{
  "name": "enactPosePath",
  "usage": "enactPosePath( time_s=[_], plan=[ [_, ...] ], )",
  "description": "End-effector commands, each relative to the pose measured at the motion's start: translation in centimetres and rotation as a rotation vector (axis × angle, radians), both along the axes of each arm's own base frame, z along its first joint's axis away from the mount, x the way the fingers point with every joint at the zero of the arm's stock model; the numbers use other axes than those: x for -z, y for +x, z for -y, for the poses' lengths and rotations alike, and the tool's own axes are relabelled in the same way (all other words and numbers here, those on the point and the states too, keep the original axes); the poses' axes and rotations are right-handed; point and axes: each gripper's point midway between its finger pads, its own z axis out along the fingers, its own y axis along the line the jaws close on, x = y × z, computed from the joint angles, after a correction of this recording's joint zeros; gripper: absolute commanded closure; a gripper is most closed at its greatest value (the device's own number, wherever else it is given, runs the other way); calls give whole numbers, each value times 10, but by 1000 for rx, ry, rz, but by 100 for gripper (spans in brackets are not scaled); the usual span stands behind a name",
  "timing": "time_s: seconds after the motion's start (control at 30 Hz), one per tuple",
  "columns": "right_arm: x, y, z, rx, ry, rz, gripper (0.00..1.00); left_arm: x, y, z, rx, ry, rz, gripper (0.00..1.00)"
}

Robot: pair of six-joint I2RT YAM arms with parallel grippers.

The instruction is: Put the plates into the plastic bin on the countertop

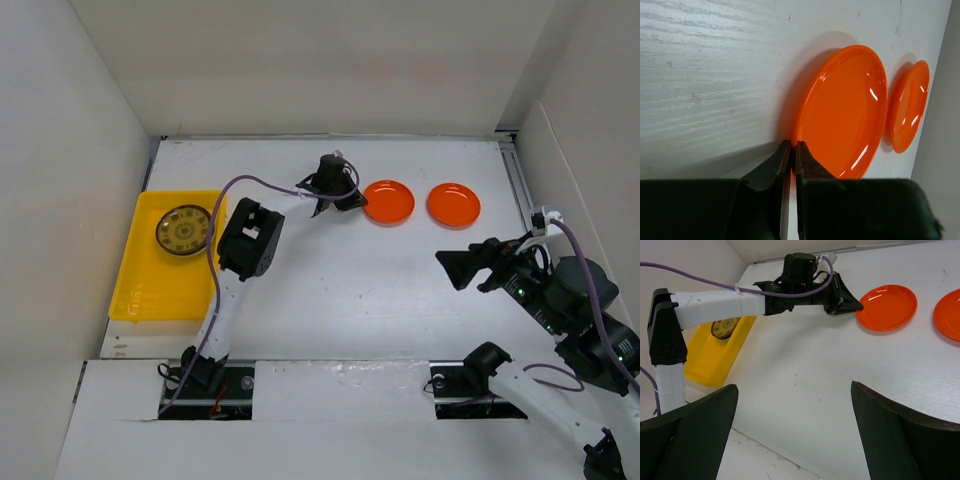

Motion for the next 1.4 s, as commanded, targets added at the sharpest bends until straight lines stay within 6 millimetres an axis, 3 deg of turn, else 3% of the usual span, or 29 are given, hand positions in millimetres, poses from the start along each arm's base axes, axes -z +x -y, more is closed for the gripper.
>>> enactPosePath(
  time_s=[0.0,0.03,0.07,0.1,0.13,0.17,0.23,0.27,0.3,0.33,0.37,0.4,0.43,0.47,0.5,0.53,0.6,0.67,0.9,1.0,1.1,1.13,1.2,1.23,1.27,1.37],
  plan=[
    [-20,-7,6,6,26,46,0,-4,-1,-21,-44,25,-44,100],
    [-20,-7,6,6,26,46,0,3,-6,-40,-78,50,-59,100],
    [-20,-7,6,6,26,46,0,-46,2,-57,-135,19,14,100],
    [-18,-5,5,5,13,43,0,-62,5,-78,-213,41,45,100],
    [-15,-4,4,5,8,35,0,-56,-9,-100,-251,74,26,100],
    [-13,-3,2,-5,10,37,0,-110,-13,-120,-305,39,98,100],
    [-12,-3,-3,-28,6,41,0,-135,-16,-173,-422,52,138,100],
    [-8,-1,-4,-29,3,38,0,-154,-35,-198,-465,50,161,100],
    [-9,0,-7,-42,1,48,0,-159,-37,-236,-545,66,158,100],
    [-11,0,-7,-42,6,55,0,-162,-44,-260,-594,75,161,100],
    [-9,2,-11,-56,1,62,0,-145,-59,-284,-628,109,124,100],
    [-3,3,-12,-57,-6,50,0,-157,-72,-306,-675,104,136,100],
    [-7,4,-12,-57,3,64,0,-152,-77,-349,-759,119,115,100],
    [-4,5,-15,-66,1,60,0,-134,-90,-369,-790,138,65,100],
    [-2,9,-17,-67,-7,65,0,-135,-100,-388,-824,138,63,100],
    [-2,8,-18,-76,-6,64,0,-128,-110,-426,-917,137,34,100],
    [-2,12,-24,-91,-1,69,0,-108,-130,-452,-966,152,-11,100],
    [1,17,-28,-93,-19,60,0,-101,-144,-481,-1052,175,-24,100],
    [1,24,-29,-85,-44,64,0,-91,-167,-528,-1193,112,-58,100],
    [2,24,-26,-74,-52,54,0,-103,-158,-527,-1173,90,-15,100],
    [2,22,-23,-65,-54,55,0,-103,-157,-526,-1166,84,-14,100],
    [2,22,-23,-64,-54,55,0,-103,-157,-526,-1166,84,-14,87],
    [6,23,-23,-65,-59,47,0,-106,-155,-524,-1155,74,-5,54],
    [6,23,-22,-55,-52,43,0,-109,-154,-521,-1147,74,5,14],
    [6,23,-22,-54,-52,43,0,-109,-154,-521,-1147,74,5,1],
    [25,35,-22,21,-8,-50,0,-121,-154,-507,-1110,94,33,0]
  ],
)
